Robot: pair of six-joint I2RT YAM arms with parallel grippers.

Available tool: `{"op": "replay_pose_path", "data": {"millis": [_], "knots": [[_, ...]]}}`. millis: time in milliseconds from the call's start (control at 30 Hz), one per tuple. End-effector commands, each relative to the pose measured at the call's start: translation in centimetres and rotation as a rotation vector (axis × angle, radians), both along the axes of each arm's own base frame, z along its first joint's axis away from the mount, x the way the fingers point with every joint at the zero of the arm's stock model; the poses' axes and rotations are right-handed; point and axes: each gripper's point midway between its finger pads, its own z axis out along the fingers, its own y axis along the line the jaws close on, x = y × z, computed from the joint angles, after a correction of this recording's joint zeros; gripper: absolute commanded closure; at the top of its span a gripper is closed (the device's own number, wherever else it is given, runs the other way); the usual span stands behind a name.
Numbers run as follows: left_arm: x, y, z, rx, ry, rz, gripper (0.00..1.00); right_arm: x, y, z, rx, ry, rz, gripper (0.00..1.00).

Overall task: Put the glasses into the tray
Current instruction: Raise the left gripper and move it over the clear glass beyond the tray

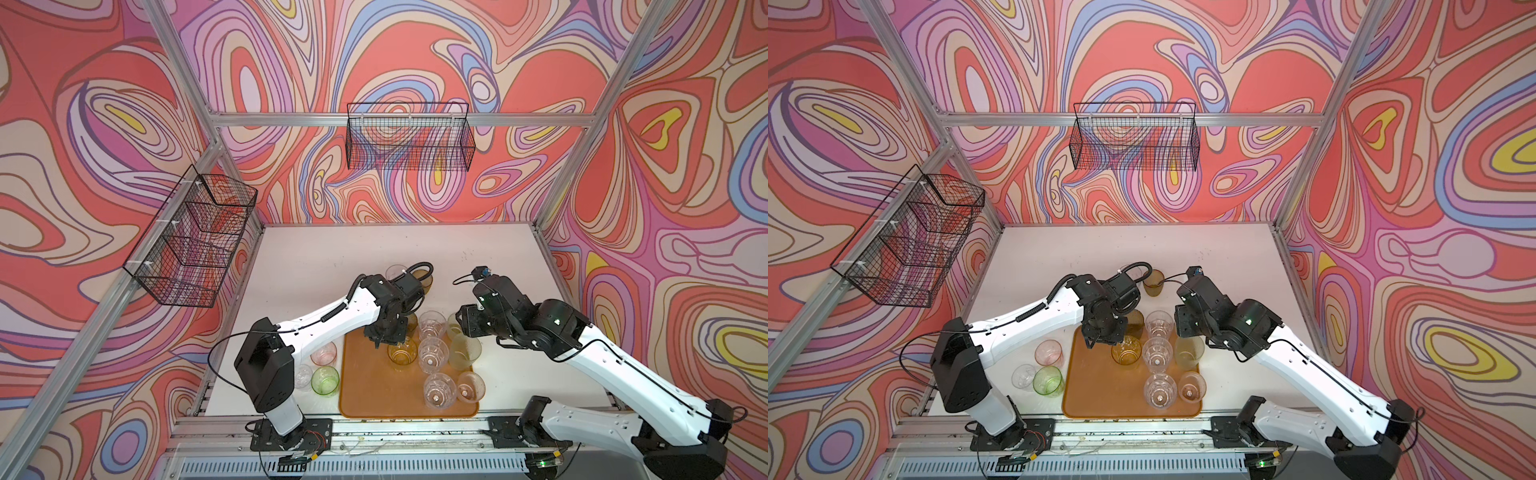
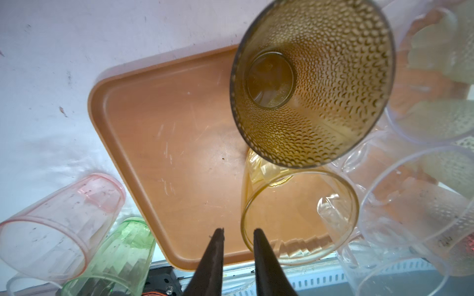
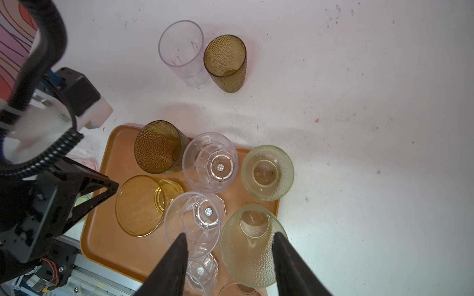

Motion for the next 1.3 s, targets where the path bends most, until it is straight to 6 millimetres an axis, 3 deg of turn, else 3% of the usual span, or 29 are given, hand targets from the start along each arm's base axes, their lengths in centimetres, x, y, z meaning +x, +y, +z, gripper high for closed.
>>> {"op": "replay_pose_path", "data": {"millis": [0, 333, 900, 1267], "knots": [[-0.3, 1.1, 1.5, 0.029, -0.013, -0.020, 0.75, 0.3, 0.0, 1.0, 0.009, -0.025, -0.002, 0.45], [1.3, -0.4, 5.0, -0.057, -0.056, -0.062, 0.72, 0.0, 0.6, 1.4, -0.030, 0.023, 0.053, 0.45], [6.9, 3.2, 8.1, -0.060, -0.145, -0.020, 0.69, 0.2, 1.1, 2.6, -0.025, 0.032, 0.063, 0.42], [10.6, 4.6, 8.1, -0.067, -0.154, 0.011, 0.68, -0.2, 0.7, 1.9, -0.042, 0.068, 0.045, 0.40]]}}
